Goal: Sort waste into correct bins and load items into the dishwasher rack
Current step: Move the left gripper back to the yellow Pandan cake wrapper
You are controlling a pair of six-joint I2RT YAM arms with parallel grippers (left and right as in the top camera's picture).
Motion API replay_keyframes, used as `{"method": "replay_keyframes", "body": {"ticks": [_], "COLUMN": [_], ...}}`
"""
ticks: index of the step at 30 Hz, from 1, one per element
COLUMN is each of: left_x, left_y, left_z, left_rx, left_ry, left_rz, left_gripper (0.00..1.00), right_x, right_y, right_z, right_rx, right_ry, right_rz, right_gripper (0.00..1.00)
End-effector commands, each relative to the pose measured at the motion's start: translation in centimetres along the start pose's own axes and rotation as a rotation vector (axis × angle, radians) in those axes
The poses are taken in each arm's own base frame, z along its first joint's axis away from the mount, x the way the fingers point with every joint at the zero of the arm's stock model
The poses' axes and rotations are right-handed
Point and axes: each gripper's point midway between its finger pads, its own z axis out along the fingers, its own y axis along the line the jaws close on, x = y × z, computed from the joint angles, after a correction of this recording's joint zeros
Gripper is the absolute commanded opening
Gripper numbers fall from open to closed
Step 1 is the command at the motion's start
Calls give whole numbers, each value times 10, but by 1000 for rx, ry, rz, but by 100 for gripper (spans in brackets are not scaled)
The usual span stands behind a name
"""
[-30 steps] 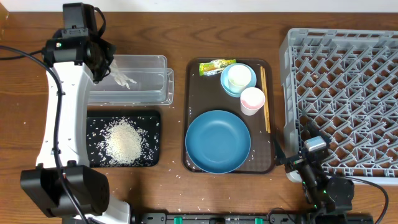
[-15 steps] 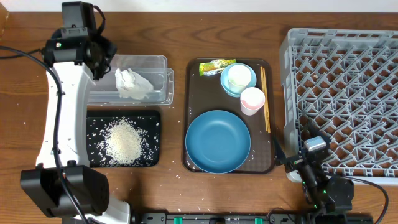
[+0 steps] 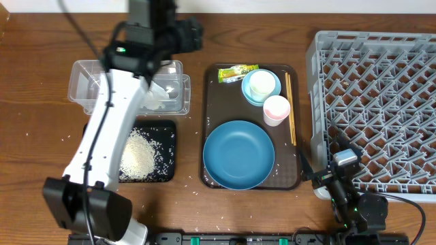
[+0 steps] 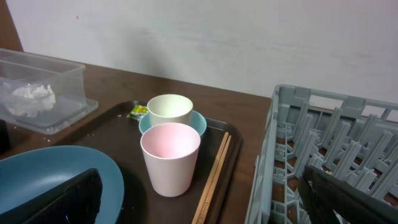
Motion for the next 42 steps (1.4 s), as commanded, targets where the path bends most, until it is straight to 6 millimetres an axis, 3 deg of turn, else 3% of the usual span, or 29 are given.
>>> {"method": "replay_keyframes", "body": {"ticks": [1,5,9,17,22,26,33,42], "left_x": [11,32,53,97,117,132,143,171], "left_y": [-4,-14,-5,15,24,26,30,24], "left_z": [32,74,110,156,171,179,185,200], "left_rx": [-74,-62,-66,-85,-93,-65,-53,-24], "left_ry": [13,53,96,203,250,294,322,380], "left_rz": [245,352,352,345,344,443,525,610], "left_gripper": [69,69,69,69,70,70,71,73], "right_x": [0,0,0,0,0,0,0,0], "right_y": [6,6,6,6,6,6,6,6], "right_z": [0,0,0,0,0,0,0,0], "right_rx": [-24,-24,-24,-23,-24,-23,-23,-23], "right_ry": [0,0,0,0,0,0,0,0], "right_rz": [1,1,1,1,1,1,1,1], "right_gripper": [99,99,99,99,99,99,99,99]}}
